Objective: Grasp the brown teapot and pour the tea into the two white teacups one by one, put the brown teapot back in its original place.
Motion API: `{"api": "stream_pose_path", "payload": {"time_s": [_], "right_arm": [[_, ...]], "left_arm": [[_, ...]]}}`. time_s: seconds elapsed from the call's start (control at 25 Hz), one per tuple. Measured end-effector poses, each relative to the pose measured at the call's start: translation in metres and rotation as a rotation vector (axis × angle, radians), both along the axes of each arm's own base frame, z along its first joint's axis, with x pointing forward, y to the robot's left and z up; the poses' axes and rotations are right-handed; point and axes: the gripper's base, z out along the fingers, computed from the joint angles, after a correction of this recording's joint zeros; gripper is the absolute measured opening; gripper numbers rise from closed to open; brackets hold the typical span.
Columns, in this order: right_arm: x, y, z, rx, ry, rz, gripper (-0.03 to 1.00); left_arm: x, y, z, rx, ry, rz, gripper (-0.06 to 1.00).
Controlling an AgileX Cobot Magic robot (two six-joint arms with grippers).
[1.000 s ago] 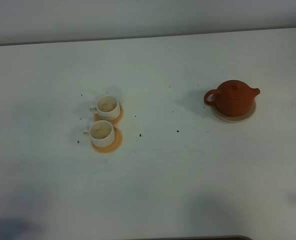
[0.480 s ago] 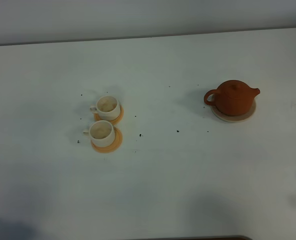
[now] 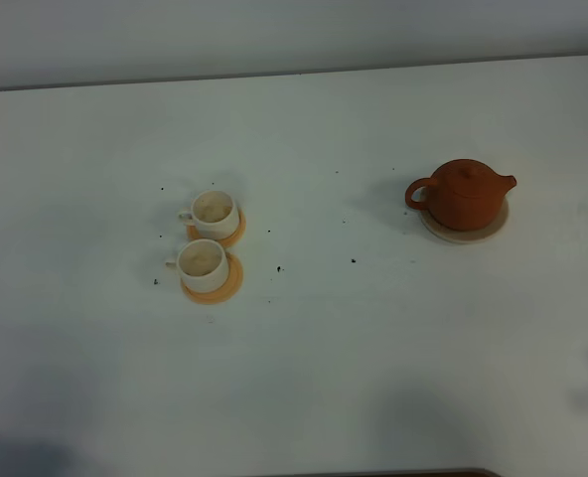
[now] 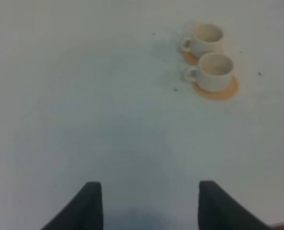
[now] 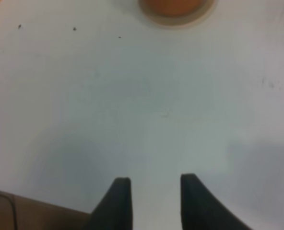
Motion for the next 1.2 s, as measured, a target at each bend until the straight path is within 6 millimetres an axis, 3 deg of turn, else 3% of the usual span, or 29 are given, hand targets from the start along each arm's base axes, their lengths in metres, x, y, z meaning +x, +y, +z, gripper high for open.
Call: {"api": "stream_pose_path", "payload": {"time_s": [0.4, 1.04, 1.2], "right_arm": [[0.000, 0.000, 0.000, 0.002, -0.007, 0.000, 0.24], [0.002, 0.002, 0.001, -0.005, -0.034, 0.026, 0.24], [0.011, 0.010, -0.002, 0.019, 0.001, 0.049, 0.24]], "left_arm": [[-0.002, -0.003, 0.000, 0.000, 0.000, 0.234, 0.45], [-0.002, -0.003, 0.000, -0.002, -0.001, 0.210, 0.45], [-0.002, -0.003, 0.000, -0.002, -0.001, 0.210, 0.45]]}}
